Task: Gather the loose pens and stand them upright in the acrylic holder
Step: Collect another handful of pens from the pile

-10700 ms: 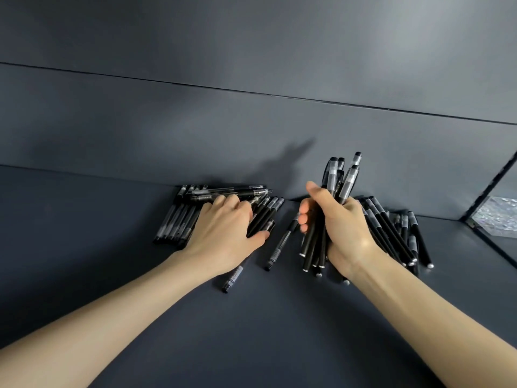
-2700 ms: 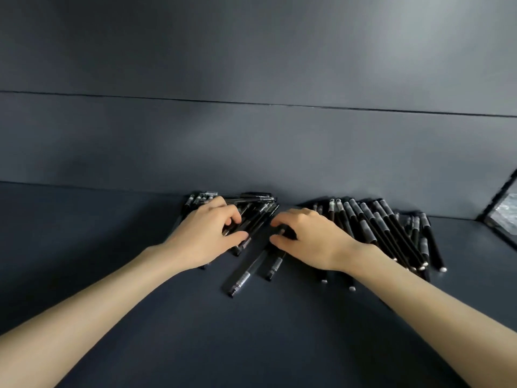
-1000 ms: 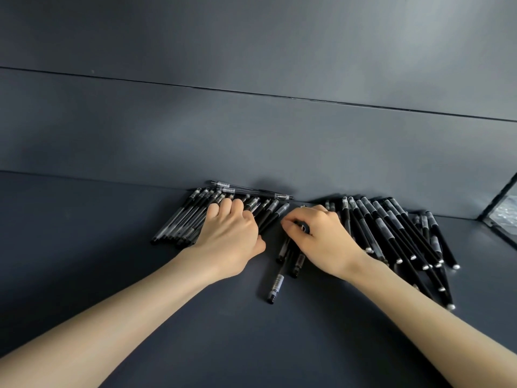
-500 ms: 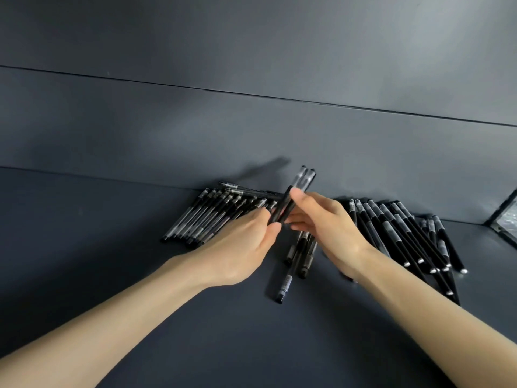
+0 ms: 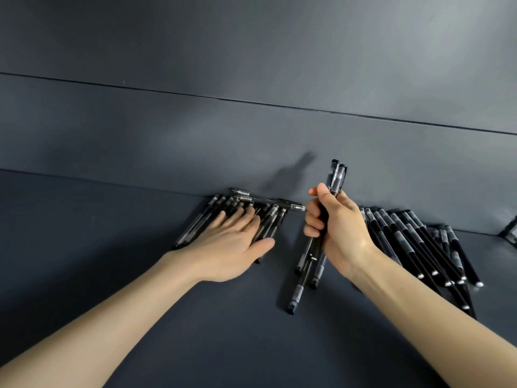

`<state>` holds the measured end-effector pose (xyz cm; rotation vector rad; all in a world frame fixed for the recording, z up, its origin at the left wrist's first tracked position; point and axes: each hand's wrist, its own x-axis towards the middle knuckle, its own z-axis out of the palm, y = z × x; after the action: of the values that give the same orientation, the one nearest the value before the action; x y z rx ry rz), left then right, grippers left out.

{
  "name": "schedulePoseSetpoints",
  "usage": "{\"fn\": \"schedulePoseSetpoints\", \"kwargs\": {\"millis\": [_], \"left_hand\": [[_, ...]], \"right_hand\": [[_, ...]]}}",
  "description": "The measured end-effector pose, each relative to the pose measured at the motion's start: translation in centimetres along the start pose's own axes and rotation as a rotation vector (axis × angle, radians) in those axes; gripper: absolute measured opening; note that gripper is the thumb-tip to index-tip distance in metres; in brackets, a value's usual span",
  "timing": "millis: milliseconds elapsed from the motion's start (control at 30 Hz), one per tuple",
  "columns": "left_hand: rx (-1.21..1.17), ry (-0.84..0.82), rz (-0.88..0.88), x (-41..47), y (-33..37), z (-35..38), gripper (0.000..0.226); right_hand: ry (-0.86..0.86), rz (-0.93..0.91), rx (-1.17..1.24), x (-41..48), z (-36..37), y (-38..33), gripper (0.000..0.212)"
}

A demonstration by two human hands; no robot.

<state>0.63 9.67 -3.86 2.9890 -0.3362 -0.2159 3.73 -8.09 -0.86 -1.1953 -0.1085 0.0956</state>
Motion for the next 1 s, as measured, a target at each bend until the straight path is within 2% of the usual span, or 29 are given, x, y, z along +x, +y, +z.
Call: {"fn": "schedulePoseSetpoints", "kwargs": {"millis": [67,167,433,767,1000], "left_hand": [[-0.052,0.006,0.000,0.2,1.0,0.1,0.069],[-0.147,0.129,-0.014,1.7,0.9,-0.3,0.062],[0.002,0.296,-0.039,5.1,-1.0,-1.0,0.050],[0.030,0.352,-0.022,6.9,-0.7,-1.1,0.032],[0.085,0.285,-0.054,7.4,-0.7,-1.2,0.032]], "right_hand": [[0.008,-0.003,-0.040,0.0,0.0,-0.1,0.018],[0.002,0.016,-0.074,-0.2,0.0,-0.2,0.018],[-0.008,0.018,-0.074,0.0,-0.9,-0.2,0.022],[-0.009,0.014,-0.091,0.1,-1.3,0.0,0.024],[-0.029,0.019,-0.090,0.0,-1.2,0.2,0.025]]}}
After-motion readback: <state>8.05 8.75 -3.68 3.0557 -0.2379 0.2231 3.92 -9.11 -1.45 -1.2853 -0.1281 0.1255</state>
